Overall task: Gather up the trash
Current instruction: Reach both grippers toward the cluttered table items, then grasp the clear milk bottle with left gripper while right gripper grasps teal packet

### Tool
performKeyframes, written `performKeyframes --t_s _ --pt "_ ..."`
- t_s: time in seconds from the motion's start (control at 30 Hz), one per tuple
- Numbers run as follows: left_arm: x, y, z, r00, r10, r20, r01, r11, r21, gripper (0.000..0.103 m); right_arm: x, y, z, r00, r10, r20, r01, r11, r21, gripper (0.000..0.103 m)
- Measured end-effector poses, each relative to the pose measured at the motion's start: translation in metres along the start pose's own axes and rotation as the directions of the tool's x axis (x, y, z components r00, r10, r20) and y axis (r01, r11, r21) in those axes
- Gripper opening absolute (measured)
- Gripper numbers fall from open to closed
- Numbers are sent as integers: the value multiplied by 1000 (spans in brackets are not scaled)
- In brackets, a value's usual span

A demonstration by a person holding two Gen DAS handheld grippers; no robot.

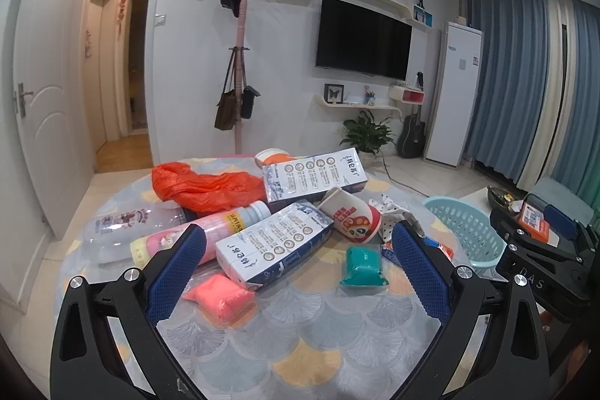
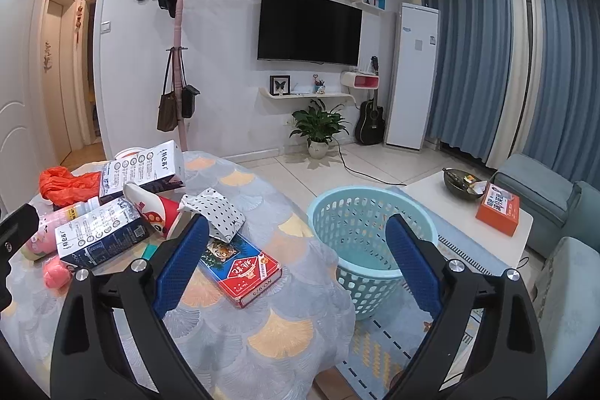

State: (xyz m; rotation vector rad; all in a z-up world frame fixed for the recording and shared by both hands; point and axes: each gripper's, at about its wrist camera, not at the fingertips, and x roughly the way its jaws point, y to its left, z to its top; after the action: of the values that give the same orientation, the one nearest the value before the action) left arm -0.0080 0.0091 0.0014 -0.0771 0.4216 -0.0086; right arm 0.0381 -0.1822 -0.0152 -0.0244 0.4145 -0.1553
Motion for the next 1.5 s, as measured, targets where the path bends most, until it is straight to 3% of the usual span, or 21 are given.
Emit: performKeyframes --t_s 0.53,0.73,0.9,1.03,1.27,1.4,1.5 --pt "-5 18 1 1000 8 -2 -8 1000 -4 96 1 6 -1 1000 17 -5 -17 1000 -7 79" --pt "-11 59 3 997 70 -18 -70 997 -8 96 2 13 0 999 49 -5 -49 999 -23 67" --pt "-10 108 6 992 116 -51 -118 992 -33 96 6 25 1 996 88 -16 -89 995 -50 49" --pt "6 144 7 985 123 -119 -128 991 -29 96 12 36 1 991 128 -38 -130 990 -55 49" --pt "52 209 20 973 95 -210 -100 995 -12 95 23 45 7 985 159 -59 -163 984 -76 49" --pt "85 232 26 957 -8 -290 8 1000 -2 90 33 48 9 981 172 -90 -178 982 -64 49" --pt "104 232 21 935 -41 -352 54 998 28 90 42 49 8 977 177 -116 -184 981 -53 49"
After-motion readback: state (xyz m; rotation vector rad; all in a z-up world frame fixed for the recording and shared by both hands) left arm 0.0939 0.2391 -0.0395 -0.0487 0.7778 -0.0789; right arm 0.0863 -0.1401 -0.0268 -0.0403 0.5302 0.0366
